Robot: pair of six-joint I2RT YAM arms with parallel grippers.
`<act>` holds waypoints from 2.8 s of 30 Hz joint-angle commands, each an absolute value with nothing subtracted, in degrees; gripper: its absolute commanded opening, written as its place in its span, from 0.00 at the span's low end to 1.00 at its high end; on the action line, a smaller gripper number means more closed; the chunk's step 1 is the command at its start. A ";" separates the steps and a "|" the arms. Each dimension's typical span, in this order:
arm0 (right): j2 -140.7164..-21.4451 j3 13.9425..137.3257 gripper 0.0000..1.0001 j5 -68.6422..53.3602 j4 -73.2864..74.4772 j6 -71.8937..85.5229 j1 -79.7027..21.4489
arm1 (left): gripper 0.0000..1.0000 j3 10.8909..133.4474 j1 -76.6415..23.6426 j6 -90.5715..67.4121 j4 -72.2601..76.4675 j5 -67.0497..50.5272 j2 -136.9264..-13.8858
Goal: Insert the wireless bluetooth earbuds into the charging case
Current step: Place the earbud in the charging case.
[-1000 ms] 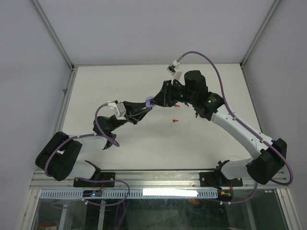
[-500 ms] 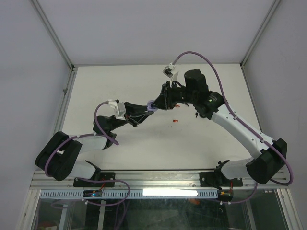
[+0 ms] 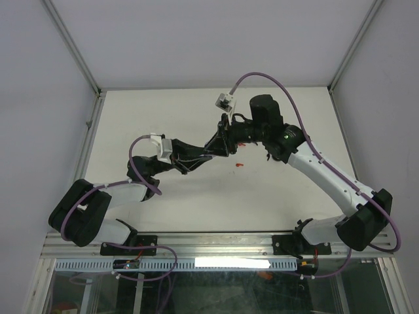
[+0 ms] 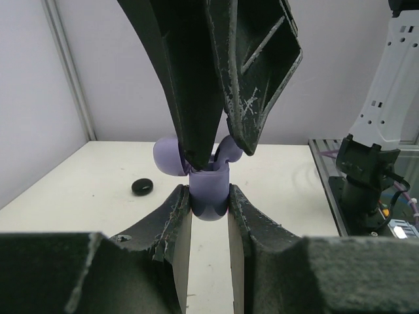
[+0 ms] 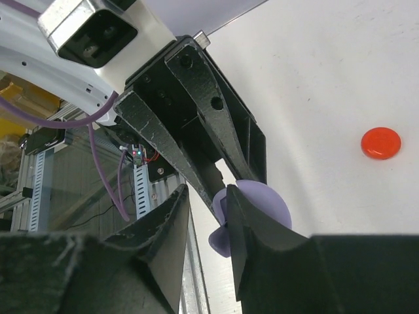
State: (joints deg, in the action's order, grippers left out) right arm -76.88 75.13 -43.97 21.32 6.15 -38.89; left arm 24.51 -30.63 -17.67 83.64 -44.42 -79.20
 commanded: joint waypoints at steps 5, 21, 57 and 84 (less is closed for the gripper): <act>-75.18 77.76 0.37 -41.35 19.93 3.72 -39.04 | 0.00 26.69 -30.85 -20.30 99.82 -46.90 -78.77; -69.91 77.84 0.59 -33.61 22.57 5.72 -38.85 | 0.00 22.35 -30.80 -15.38 99.80 -34.59 -78.41; -73.44 75.67 0.59 -41.36 23.14 7.03 -39.50 | 0.00 23.81 -30.93 -17.40 99.84 -34.37 -77.24; -74.72 76.52 0.58 -39.70 18.09 11.18 -41.40 | 0.00 24.22 -31.55 -13.96 99.81 -36.97 -78.41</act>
State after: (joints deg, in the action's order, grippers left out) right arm -75.05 75.20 -40.29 22.39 9.17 -40.99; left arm 23.20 -30.83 -15.81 83.68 -36.07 -78.70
